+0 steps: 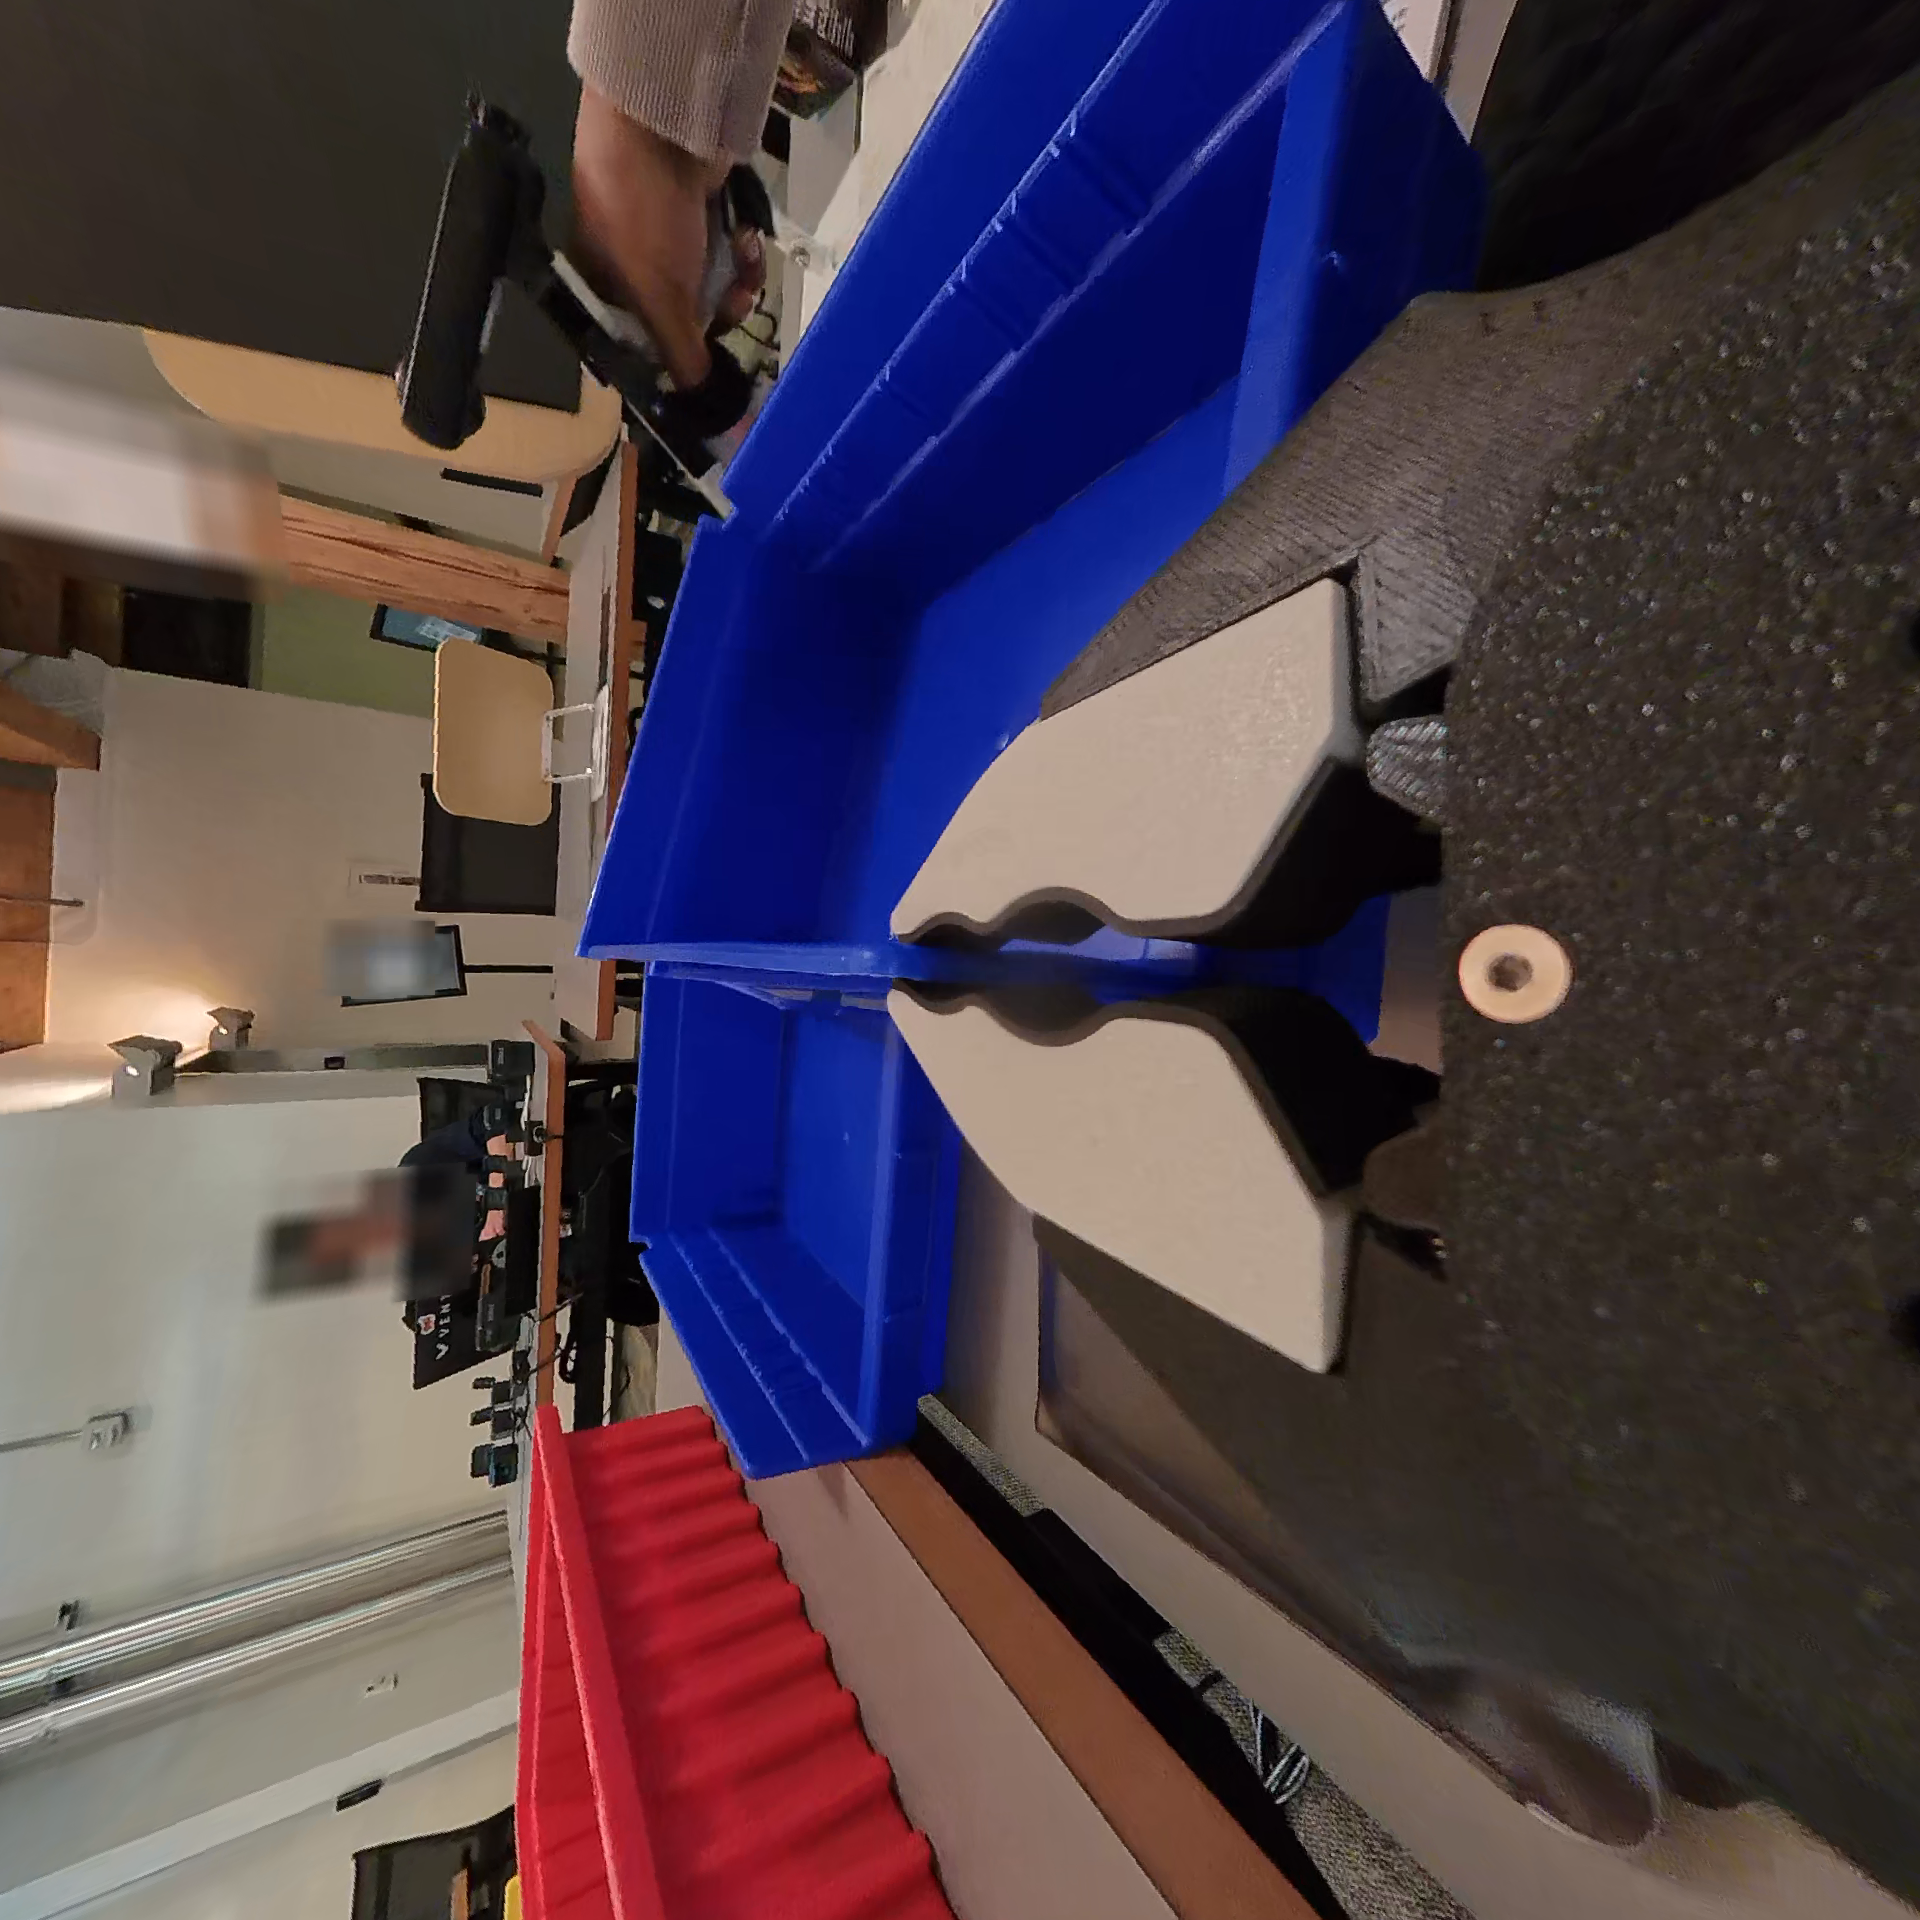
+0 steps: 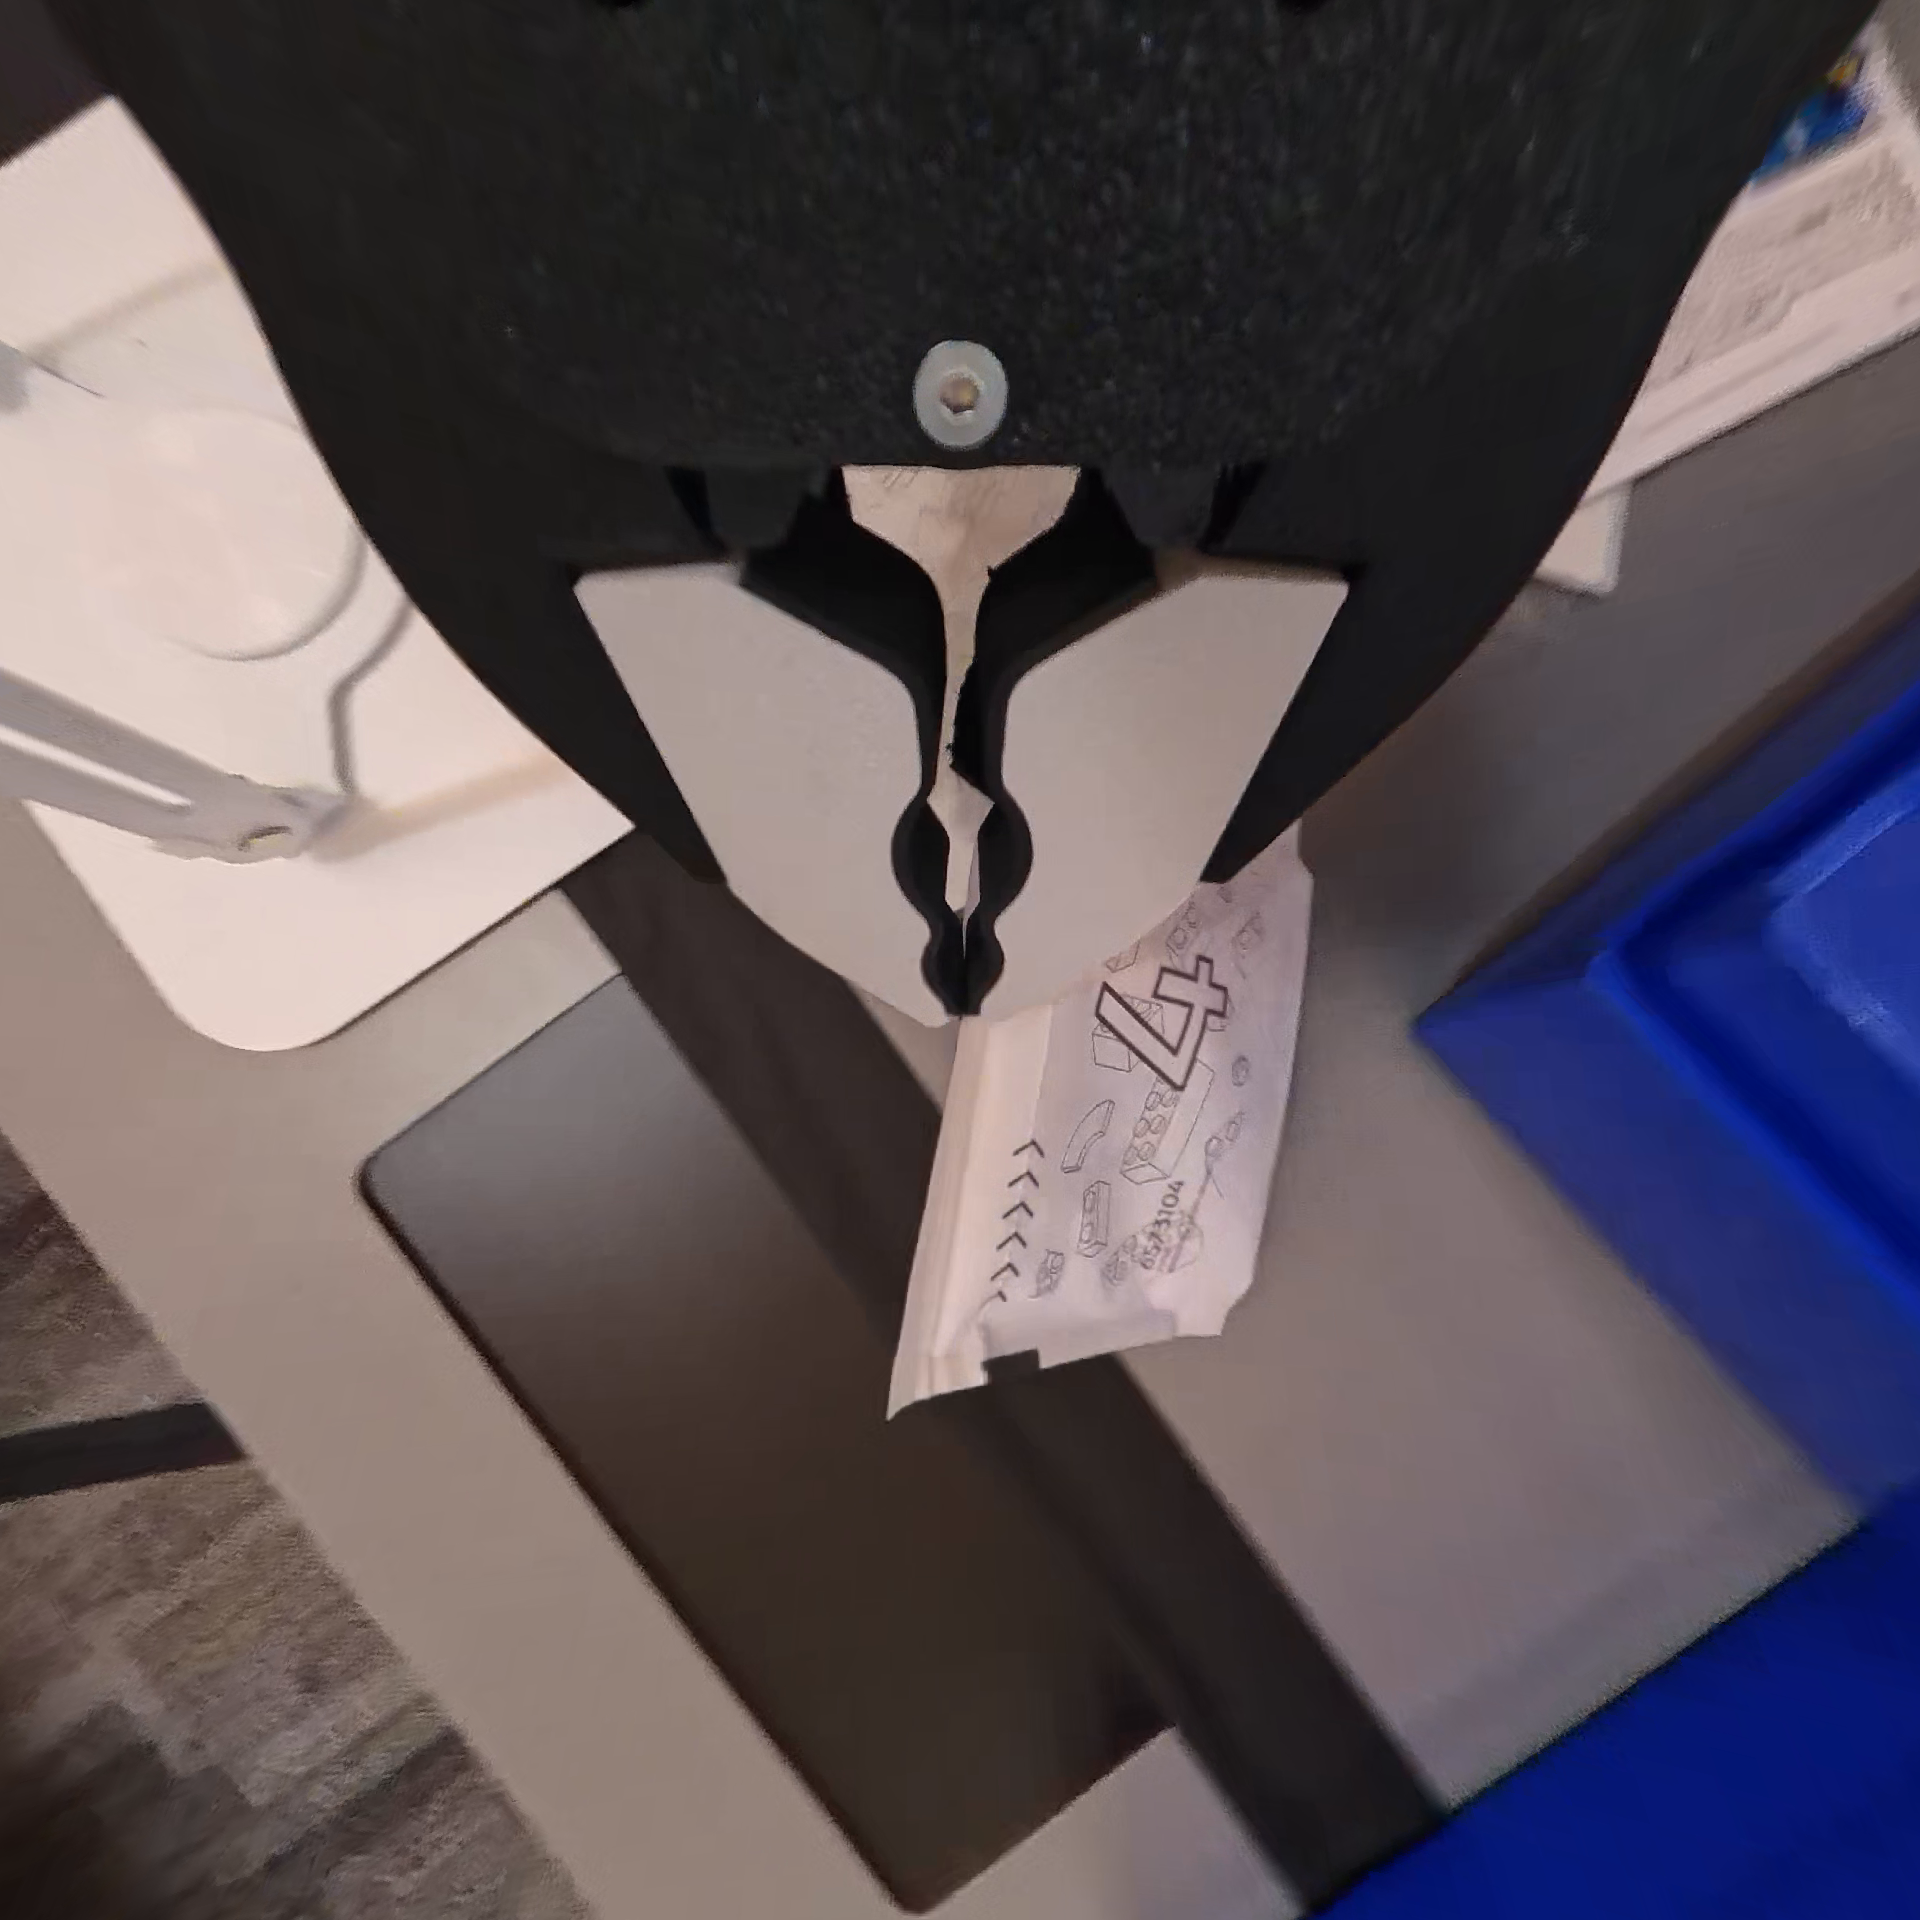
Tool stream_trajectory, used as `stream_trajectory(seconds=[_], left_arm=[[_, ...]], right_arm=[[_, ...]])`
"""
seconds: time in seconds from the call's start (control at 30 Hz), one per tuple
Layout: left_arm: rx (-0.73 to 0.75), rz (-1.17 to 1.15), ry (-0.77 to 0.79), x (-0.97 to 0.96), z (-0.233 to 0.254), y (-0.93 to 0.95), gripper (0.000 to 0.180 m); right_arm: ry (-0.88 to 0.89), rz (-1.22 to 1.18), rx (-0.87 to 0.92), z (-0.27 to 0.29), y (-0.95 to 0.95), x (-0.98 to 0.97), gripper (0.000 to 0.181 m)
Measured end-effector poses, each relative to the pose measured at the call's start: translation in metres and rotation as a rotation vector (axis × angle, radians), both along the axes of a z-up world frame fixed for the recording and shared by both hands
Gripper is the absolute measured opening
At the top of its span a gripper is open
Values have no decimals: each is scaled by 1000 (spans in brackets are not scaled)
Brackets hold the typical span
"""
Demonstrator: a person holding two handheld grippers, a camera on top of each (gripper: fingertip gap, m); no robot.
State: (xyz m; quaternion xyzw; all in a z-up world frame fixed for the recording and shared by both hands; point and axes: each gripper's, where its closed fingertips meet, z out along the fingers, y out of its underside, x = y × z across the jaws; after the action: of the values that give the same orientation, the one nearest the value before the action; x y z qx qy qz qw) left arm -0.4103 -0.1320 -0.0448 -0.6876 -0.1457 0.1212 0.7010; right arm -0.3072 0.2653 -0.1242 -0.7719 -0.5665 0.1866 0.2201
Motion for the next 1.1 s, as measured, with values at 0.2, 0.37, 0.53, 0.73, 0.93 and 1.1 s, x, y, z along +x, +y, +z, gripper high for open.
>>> stream_trajectory(seconds=[0.2,0.37,0.53,0.73,0.93,1.1], left_arm=[[-18,0,-32,5,-4,8,4],[-6,-41,-59,10,-10,20,4],[0,-98,-62,26,-17,37,4],[-28,-106,19,37,-16,48,4],[-88,-95,-31,24,-36,57,4],[-98,-107,-38,19,-41,63,2]], right_arm=[[42,-59,159,-7,30,-8,27],[223,-11,218,39,2,4,58],[423,167,152,91,-87,33,60],[445,423,117,105,-199,58,61],[363,478,95,76,-237,62,61],[334,469,112,64,-241,60,61]])
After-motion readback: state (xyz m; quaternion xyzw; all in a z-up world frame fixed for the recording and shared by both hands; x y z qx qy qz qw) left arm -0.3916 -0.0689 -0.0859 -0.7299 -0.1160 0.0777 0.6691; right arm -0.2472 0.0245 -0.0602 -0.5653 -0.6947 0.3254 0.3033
